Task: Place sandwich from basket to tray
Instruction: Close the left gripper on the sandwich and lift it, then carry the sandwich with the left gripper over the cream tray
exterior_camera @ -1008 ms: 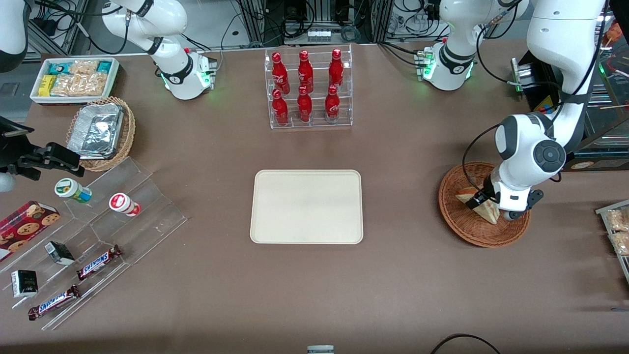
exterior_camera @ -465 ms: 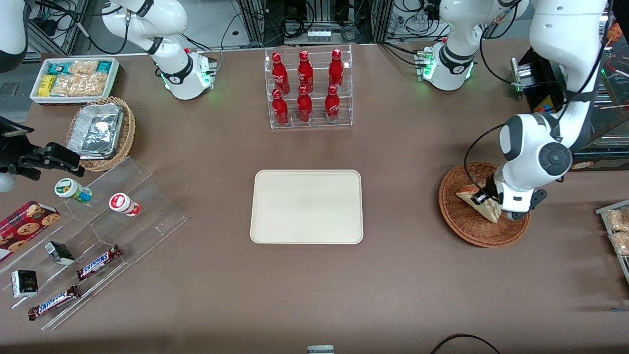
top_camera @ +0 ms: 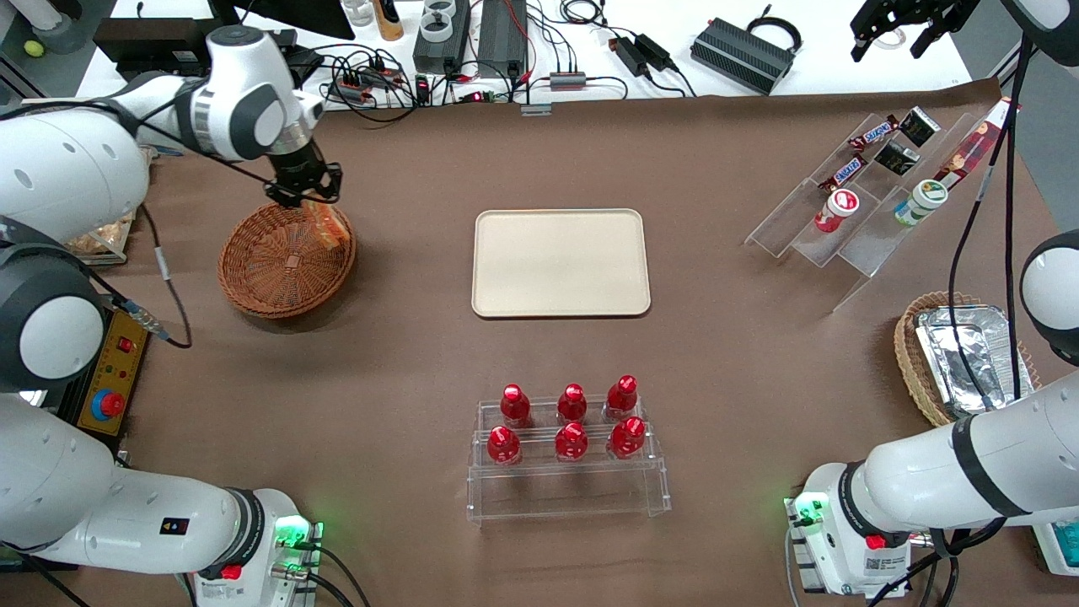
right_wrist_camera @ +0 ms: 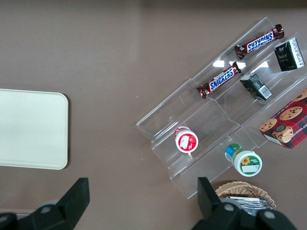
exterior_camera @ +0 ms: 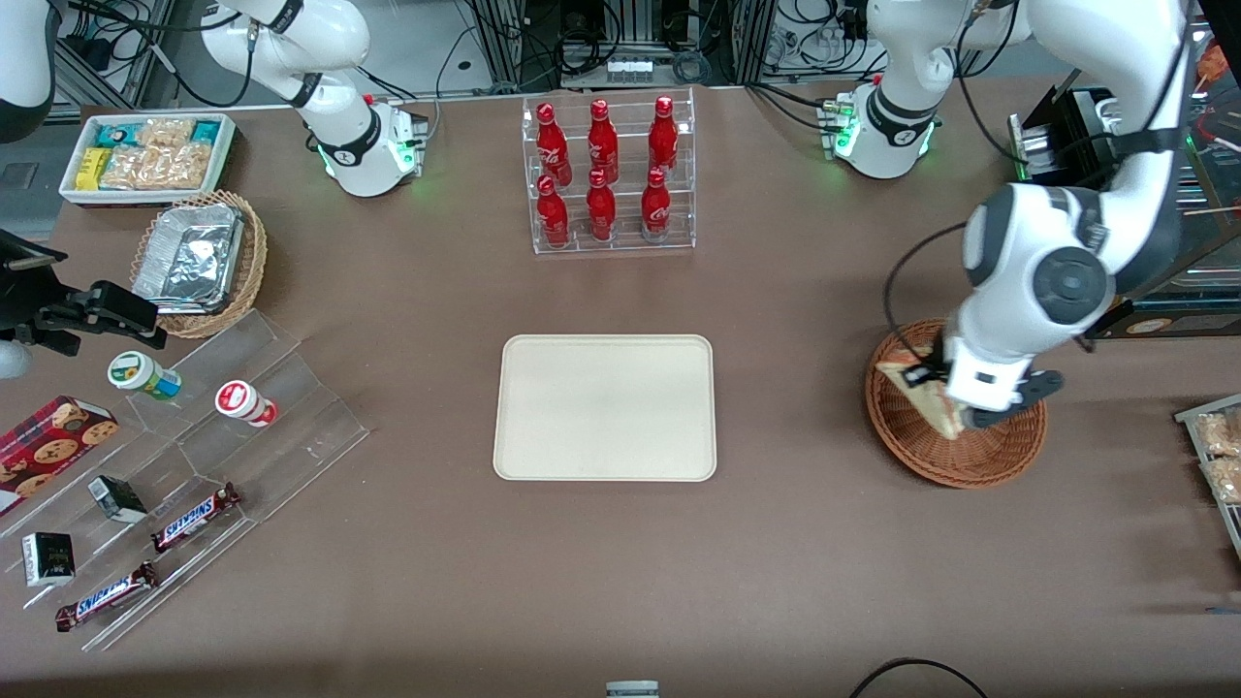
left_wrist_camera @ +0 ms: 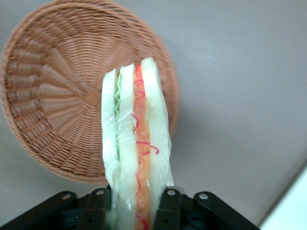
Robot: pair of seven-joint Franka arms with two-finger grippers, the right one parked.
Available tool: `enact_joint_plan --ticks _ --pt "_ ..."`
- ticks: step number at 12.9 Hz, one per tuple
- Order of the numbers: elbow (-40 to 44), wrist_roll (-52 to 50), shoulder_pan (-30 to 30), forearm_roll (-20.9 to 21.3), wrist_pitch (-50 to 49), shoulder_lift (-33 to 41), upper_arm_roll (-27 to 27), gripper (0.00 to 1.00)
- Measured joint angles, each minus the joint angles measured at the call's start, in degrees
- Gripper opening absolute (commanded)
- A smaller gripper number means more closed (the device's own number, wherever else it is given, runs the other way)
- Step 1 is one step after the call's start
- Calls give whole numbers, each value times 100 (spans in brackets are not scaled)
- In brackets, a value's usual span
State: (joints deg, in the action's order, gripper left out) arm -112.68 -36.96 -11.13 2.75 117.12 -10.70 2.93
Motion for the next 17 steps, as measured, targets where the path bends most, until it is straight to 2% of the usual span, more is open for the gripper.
enact_joint_plan --ticks 4,8,11,17 --pt "299 -4 -813 1 3 -373 21 33" --pt "842 -4 -1565 1 414 -1174 26 24" --pt "966 -26 -2059 -10 996 -1595 30 24" --pt "1014 16 -2552 -10 1846 -2031 57 25"
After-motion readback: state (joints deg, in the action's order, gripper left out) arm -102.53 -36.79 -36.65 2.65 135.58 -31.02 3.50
